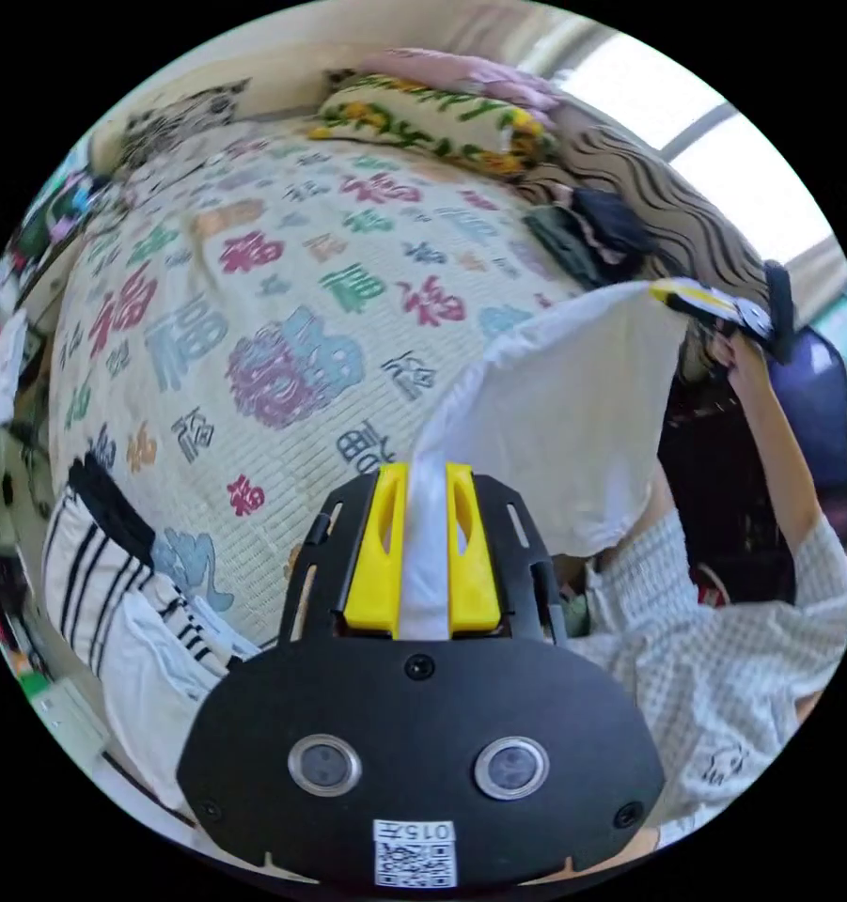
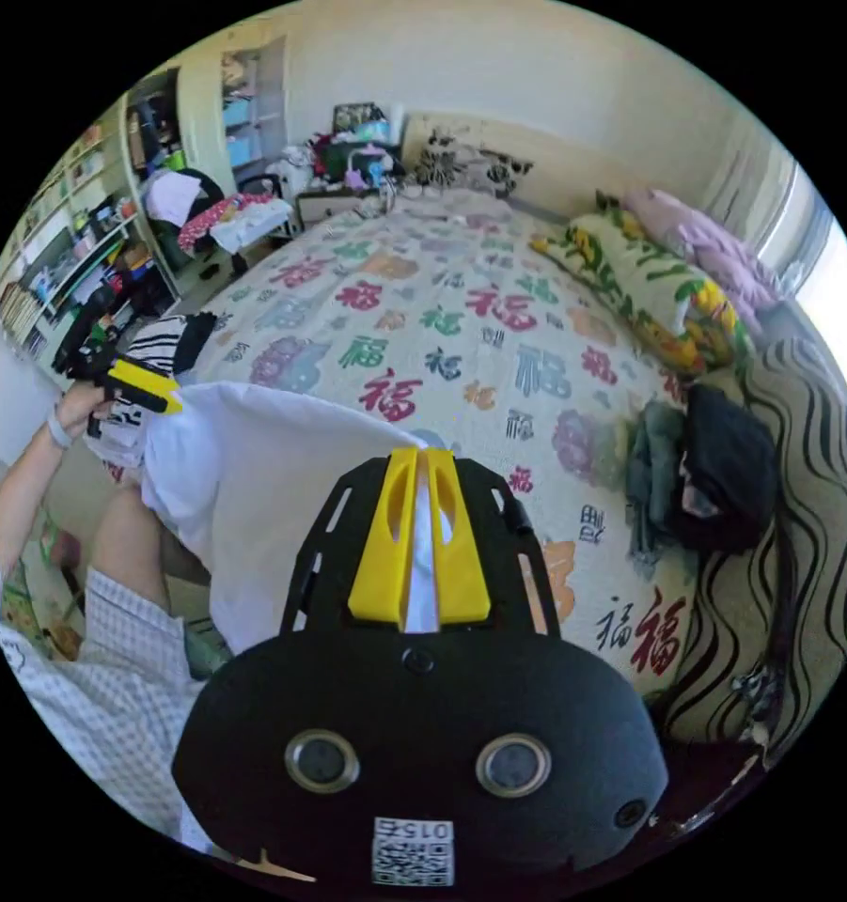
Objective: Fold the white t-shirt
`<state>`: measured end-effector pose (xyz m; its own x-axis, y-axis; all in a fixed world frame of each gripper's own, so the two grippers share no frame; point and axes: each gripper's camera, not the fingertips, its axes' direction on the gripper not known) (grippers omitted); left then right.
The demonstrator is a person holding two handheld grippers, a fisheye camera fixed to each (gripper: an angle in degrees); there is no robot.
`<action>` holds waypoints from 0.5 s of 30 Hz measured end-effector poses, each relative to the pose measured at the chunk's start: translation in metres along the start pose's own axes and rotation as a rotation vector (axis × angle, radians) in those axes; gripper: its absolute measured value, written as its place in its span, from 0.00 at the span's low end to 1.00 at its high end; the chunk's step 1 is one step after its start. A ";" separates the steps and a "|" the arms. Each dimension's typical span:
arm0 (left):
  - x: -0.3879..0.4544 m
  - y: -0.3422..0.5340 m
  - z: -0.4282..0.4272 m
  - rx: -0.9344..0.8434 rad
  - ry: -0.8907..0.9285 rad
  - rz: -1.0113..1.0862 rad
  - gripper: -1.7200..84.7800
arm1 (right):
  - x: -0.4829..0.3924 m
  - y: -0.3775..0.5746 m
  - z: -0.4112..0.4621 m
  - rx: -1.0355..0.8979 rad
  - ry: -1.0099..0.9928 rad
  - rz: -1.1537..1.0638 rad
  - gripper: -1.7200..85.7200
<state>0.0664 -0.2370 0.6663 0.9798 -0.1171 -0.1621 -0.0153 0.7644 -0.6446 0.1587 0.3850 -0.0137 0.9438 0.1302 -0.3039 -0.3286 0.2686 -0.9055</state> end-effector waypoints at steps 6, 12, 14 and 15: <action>0.092 0.109 0.039 -0.002 -0.008 0.263 0.11 | -0.070 0.048 0.028 0.048 -0.083 -0.433 0.02; 0.168 0.153 0.109 -0.090 -0.061 0.404 0.15 | -0.139 0.100 0.083 -0.054 -0.144 -0.715 0.06; 0.181 0.151 0.133 -0.176 -0.071 0.437 0.16 | -0.149 0.095 0.102 -0.123 -0.151 -0.742 0.07; 0.188 0.151 0.145 -0.225 -0.078 0.457 0.16 | -0.153 0.090 0.113 -0.165 -0.164 -0.771 0.07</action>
<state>0.2776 -0.0520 0.6472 0.8750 0.2511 -0.4139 -0.4792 0.5704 -0.6670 -0.0192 0.4973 -0.0155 0.8809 0.1079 0.4608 0.4353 0.1972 -0.8784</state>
